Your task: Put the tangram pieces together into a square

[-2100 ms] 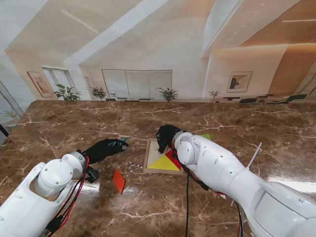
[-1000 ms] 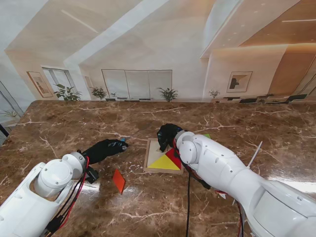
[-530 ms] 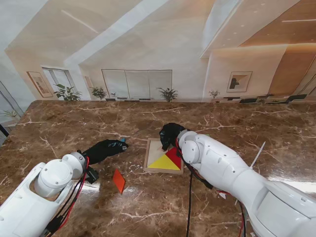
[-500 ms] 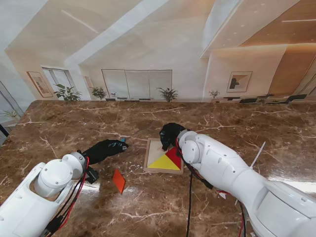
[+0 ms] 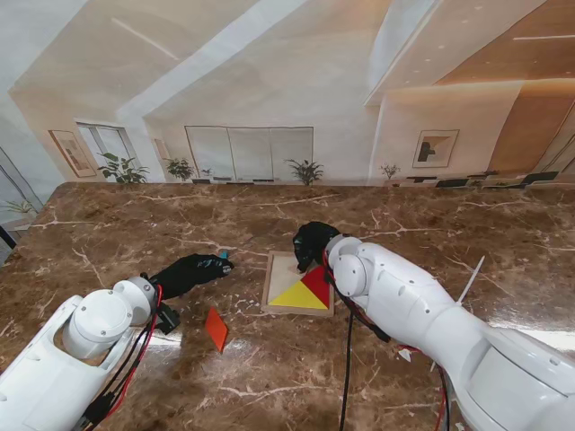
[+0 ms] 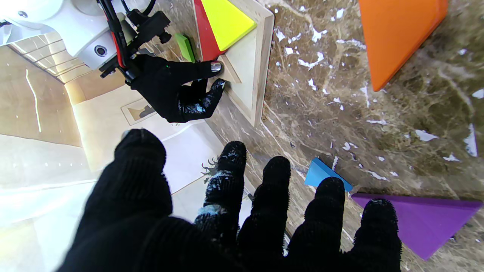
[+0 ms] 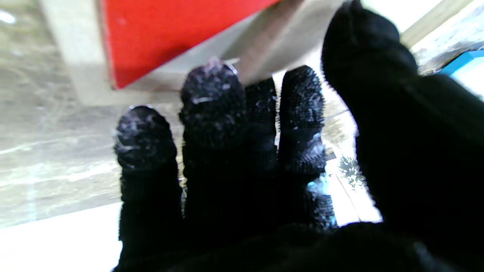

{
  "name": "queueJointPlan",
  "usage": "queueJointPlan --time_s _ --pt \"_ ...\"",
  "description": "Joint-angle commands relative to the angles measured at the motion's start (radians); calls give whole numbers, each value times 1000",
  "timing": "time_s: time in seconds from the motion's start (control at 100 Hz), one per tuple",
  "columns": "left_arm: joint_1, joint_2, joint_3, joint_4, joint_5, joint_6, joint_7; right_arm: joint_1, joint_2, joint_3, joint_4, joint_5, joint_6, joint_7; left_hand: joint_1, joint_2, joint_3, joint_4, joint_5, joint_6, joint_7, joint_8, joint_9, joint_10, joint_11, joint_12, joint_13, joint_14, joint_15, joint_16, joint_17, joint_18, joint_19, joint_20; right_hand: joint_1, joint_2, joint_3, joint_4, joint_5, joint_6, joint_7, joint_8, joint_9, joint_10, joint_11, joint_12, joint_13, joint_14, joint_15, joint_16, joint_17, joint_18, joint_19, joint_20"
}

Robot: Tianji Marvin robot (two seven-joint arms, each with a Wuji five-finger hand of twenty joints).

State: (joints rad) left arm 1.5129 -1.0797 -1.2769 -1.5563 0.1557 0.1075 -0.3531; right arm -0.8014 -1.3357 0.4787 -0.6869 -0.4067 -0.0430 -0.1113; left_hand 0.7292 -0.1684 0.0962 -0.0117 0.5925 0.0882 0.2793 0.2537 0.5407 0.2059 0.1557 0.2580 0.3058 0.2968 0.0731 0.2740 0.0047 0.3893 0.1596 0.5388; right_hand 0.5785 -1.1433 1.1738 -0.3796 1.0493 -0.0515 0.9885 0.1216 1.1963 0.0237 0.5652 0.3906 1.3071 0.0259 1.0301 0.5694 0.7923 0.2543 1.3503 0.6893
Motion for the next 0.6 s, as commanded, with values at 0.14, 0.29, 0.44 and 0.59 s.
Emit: queueJointPlan --time_s 0.14,0.29,0.44,0.59 --pt "2 1 5 6 1 1 -3 -3 19 12 -3 -8 -5 15 26 36 -22 18 21 1 -10 -30 10 11 6 0 17 3 -1 1 2 13 -16 6 -48 17 19 -3 -4 1 -10 12 -55 24 -15 -15 12 -22 -5 -7 -13 -1 38 15" --pt "1 2 7 6 1 3 -3 -1 22 11 -2 -12 -13 18 26 36 -23 18 20 0 -10 -30 10 13 6 0 18 4 0 1 2 12 -16 6 -61 42 15 -6 -13 -37 -13 1 -75 22 -16 -16 -4 -15 -6 -6 -34 -1 39 18" --pt "0 2 8 7 2 1 -3 0 28 13 -9 -19 -40 17 27 36 -22 18 22 1 -10 -30 11 14 6 0 19 5 0 1 2 13 -15 6 -60 72 -3 -4 -50 -138 -1 -18 -131 22 3 -8 -58 1 22 3 -96 6 47 37" --pt "0 1 8 8 3 1 -2 1 42 20 -37 -24 -82 33 27 36 -22 17 21 1 -11 -30 11 13 6 0 19 4 0 1 3 14 -15 6 -20 174 34 36 -51 -217 26 -56 -216 8 23 4 -163 10 43 6 -210 -6 13 50"
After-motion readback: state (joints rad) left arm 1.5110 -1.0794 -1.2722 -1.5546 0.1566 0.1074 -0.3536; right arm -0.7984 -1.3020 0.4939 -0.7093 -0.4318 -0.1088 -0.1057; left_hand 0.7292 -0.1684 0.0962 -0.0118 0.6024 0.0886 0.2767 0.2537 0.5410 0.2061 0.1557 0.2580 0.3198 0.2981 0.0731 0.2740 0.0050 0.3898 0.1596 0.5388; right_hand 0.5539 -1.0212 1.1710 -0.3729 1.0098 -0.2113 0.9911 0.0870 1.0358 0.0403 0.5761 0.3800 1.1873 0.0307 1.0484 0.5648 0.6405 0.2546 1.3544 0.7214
